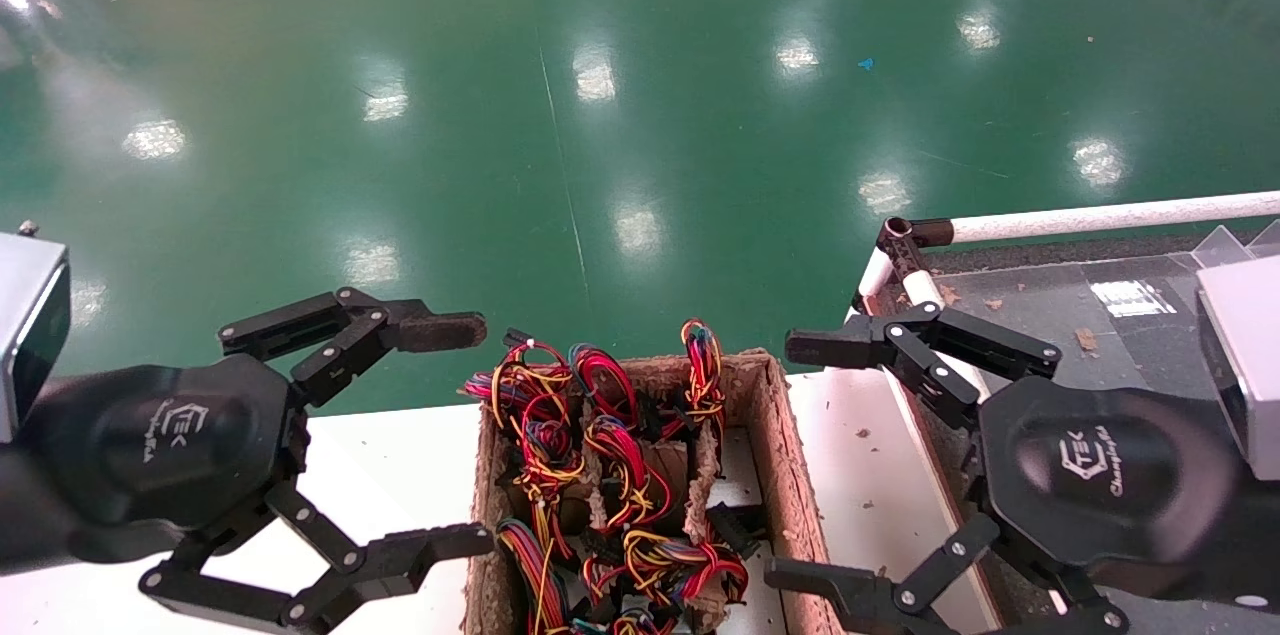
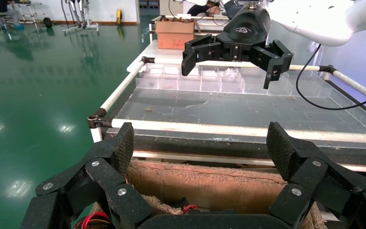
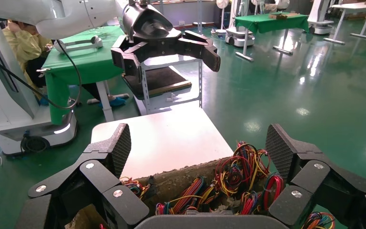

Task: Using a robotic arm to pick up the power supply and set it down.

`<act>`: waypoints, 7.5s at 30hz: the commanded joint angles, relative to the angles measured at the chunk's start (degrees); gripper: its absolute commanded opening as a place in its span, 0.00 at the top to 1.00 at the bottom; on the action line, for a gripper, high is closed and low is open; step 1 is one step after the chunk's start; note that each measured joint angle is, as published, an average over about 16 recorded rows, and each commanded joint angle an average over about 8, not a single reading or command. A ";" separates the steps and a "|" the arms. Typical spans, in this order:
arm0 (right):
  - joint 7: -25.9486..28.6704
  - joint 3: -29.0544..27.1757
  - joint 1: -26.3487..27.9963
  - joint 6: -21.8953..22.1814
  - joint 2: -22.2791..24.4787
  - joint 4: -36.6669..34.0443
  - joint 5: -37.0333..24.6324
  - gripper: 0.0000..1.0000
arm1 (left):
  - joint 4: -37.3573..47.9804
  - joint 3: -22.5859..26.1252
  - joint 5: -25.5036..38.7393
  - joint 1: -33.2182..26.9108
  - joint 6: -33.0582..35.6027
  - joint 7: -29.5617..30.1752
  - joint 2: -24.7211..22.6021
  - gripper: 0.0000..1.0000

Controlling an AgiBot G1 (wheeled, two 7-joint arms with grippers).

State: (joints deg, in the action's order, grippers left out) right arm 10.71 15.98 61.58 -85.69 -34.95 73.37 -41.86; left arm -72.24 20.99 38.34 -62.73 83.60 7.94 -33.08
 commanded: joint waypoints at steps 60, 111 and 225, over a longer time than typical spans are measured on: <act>0.01 0.01 0.00 0.00 -0.01 0.03 0.00 0.00 | 0.00 0.00 0.00 0.00 0.00 0.00 0.00 0.00; 14.43 20.49 10.88 8.39 -14.85 -0.44 -42.67 1.00 | 0.01 0.02 -0.01 -0.01 0.00 -0.01 0.00 0.00; -6.11 -9.69 -10.29 40.58 7.75 3.23 -28.74 1.00 | 0.01 0.07 -0.04 -0.02 -0.02 -0.04 0.02 0.00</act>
State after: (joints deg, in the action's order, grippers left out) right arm 4.72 6.33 51.40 -44.99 -27.32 76.48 -70.82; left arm -72.23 21.06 38.30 -62.75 83.58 7.90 -33.06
